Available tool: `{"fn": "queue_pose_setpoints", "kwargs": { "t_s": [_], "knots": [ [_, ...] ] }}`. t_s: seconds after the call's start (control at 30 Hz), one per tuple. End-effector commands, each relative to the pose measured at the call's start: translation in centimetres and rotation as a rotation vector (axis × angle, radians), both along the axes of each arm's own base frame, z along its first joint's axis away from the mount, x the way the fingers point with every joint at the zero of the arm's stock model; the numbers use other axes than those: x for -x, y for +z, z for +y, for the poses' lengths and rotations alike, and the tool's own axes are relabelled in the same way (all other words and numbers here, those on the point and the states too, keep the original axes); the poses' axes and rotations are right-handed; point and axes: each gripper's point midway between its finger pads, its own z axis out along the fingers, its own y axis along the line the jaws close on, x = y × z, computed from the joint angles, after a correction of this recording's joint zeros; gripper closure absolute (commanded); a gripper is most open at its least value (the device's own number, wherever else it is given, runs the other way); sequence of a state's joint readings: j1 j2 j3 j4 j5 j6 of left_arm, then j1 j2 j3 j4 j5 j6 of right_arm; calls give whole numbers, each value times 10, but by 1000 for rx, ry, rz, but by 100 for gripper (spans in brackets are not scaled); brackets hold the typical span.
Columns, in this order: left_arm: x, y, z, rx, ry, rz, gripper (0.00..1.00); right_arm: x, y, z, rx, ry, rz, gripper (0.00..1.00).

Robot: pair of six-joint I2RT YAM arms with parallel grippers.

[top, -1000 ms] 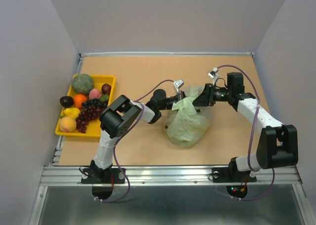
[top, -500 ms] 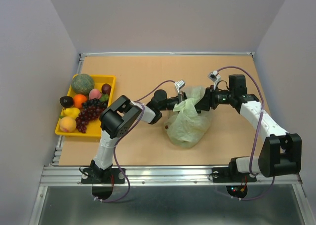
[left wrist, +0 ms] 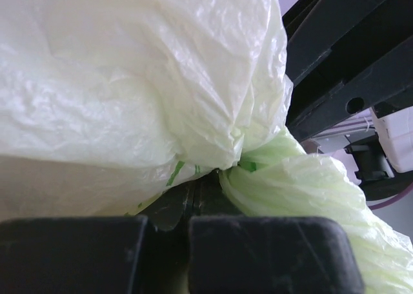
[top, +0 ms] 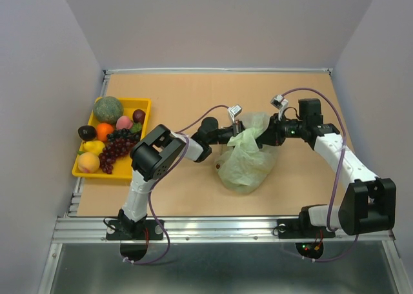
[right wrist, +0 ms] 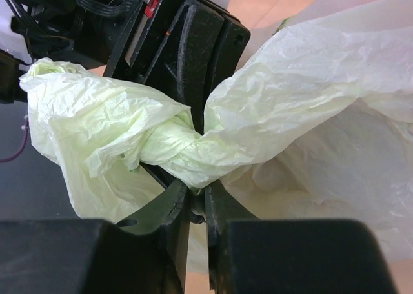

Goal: Place the fake fruits into the plastic bag and tie a complex knot

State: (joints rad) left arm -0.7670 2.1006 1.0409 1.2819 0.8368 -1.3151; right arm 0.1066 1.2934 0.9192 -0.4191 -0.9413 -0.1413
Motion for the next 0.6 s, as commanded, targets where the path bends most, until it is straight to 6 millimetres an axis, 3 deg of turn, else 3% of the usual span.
{"fn": "queue_pose_setpoints", "kwargs": {
  "t_s": [0.0,0.03,0.07,0.37,0.57],
  "knots": [
    [9,58,6,191,-18,-239,92,-5,12,-3,28,-5,-78,90],
    [8,55,7,185,-11,-236,89,-6,13,-3,27,-5,-81,99],
    [4,55,9,181,0,-245,87,-6,15,-3,28,-8,-86,100],
    [-14,48,33,64,53,-335,62,-9,20,-4,38,-3,-106,100],
    [-50,38,84,-142,120,-486,54,-9,22,-4,39,8,-113,100]
  ]
}}
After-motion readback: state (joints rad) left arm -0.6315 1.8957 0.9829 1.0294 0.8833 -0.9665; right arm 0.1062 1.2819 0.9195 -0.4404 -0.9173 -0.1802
